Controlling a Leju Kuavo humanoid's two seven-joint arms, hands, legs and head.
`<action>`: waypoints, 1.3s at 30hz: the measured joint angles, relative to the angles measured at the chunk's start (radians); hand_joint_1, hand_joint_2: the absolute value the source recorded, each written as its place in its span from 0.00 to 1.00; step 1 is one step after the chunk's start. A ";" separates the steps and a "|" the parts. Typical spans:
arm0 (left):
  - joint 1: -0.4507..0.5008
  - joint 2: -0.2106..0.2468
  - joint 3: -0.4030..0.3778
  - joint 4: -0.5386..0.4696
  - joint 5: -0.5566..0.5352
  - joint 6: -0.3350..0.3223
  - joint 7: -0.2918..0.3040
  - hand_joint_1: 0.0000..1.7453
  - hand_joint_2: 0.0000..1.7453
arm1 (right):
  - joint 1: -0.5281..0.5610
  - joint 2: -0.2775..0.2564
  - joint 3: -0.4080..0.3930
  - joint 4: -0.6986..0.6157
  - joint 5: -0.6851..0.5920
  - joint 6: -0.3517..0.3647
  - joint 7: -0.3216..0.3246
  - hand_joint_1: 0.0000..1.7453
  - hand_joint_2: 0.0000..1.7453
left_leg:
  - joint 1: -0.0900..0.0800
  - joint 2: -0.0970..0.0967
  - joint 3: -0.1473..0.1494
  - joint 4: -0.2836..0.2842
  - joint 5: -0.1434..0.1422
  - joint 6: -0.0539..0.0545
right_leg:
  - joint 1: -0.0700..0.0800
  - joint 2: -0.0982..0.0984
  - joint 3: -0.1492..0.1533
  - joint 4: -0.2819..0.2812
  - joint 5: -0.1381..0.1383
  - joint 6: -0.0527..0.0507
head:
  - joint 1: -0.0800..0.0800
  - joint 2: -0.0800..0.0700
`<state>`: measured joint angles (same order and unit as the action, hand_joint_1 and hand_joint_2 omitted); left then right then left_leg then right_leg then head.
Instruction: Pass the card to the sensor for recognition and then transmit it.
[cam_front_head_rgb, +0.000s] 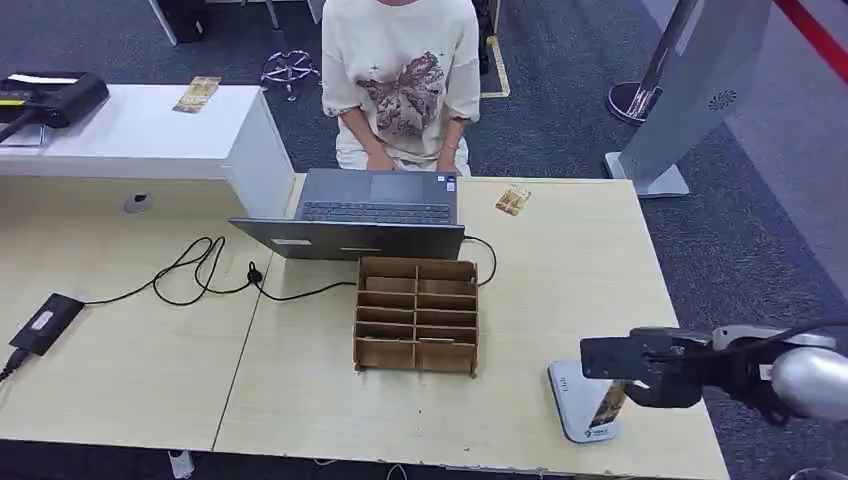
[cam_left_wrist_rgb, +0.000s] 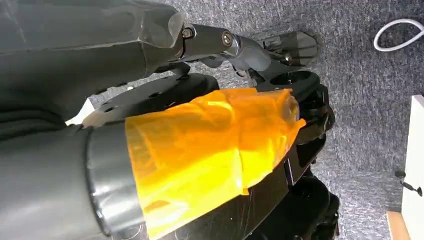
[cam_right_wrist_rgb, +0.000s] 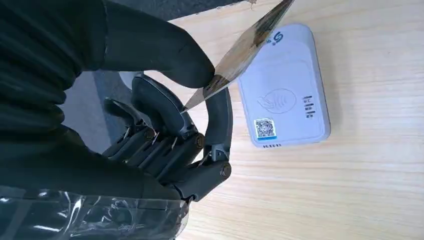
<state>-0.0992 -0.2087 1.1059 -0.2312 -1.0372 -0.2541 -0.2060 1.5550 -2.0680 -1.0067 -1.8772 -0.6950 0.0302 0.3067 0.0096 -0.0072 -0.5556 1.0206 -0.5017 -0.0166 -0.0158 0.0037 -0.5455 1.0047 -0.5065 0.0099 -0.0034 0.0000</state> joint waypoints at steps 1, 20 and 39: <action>0.000 0.000 0.000 0.000 0.000 0.000 0.000 0.00 0.00 | 0.000 0.000 0.002 0.000 0.000 -0.007 0.003 1.00 1.00 | 0.000 0.000 0.000 0.000 0.000 0.000 | 0.000 0.000 0.000 0.000 0.000 0.000 | 0.000 0.000; 0.001 0.000 0.000 0.000 0.008 0.001 0.000 0.00 0.00 | 0.000 0.000 0.030 0.000 -0.019 -0.065 -0.030 1.00 1.00 | 0.000 0.000 0.000 0.000 0.000 0.000 | 0.000 0.000 0.000 0.000 0.000 0.000 | 0.000 0.000; 0.009 0.000 0.034 0.000 0.056 0.009 -0.035 0.00 0.00 | 0.000 0.000 -0.089 0.148 -0.311 -0.050 -0.578 1.00 1.00 | 0.000 0.000 0.000 0.000 0.000 0.000 | 0.000 0.000 0.000 0.000 0.000 0.000 | 0.000 0.000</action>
<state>-0.0899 -0.2090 1.1399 -0.2312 -0.9808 -0.2449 -0.2415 1.5549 -2.0680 -1.0957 -1.7291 -1.0057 -0.0195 -0.2715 0.0096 -0.0072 -0.5556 1.0207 -0.5017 -0.0166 -0.0159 0.0037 -0.5454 1.0047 -0.5065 0.0100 -0.0034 -0.0004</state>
